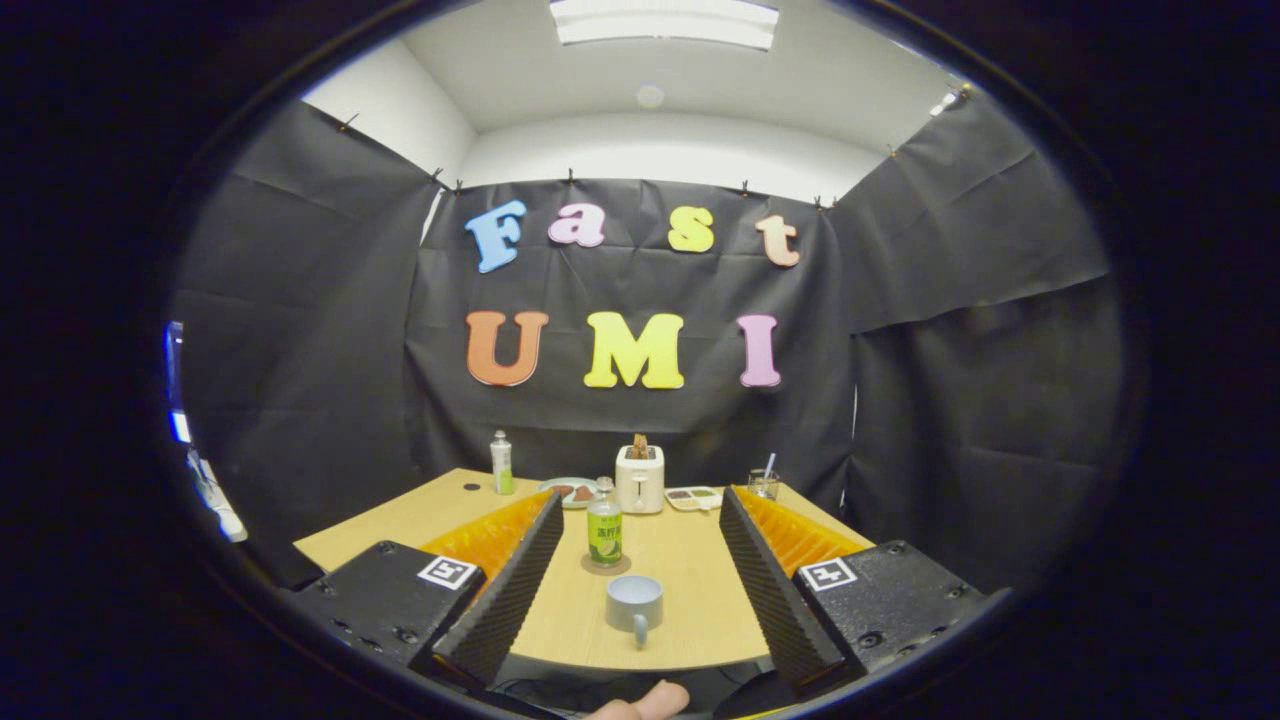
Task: Take the bottle from table, then pour the juice into the cup, finally place the bottle on the coaster
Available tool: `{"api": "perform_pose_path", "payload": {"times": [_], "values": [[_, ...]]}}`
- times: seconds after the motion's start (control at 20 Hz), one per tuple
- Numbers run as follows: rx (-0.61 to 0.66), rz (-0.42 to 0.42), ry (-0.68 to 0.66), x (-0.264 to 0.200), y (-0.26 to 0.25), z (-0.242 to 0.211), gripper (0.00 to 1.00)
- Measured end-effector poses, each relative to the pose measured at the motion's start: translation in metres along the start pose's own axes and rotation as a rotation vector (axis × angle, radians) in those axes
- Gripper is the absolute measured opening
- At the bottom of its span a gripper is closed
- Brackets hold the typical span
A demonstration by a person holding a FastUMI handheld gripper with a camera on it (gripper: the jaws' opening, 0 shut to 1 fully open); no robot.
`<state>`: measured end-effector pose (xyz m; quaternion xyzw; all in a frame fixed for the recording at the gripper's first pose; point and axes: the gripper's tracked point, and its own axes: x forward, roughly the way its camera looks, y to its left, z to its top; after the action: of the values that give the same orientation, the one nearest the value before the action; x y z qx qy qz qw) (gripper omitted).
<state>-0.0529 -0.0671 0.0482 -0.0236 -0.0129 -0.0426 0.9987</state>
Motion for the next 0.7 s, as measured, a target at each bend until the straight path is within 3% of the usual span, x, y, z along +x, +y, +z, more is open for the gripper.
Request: {"api": "perform_pose_path", "payload": {"times": [0.4, 0.7], "values": [[-0.019, -0.022, -0.017, -0.005, -0.004, 0.005, 1.0], [0.056, -0.04, -0.026, -0.004, -0.014, 0.002, 1.0]]}}
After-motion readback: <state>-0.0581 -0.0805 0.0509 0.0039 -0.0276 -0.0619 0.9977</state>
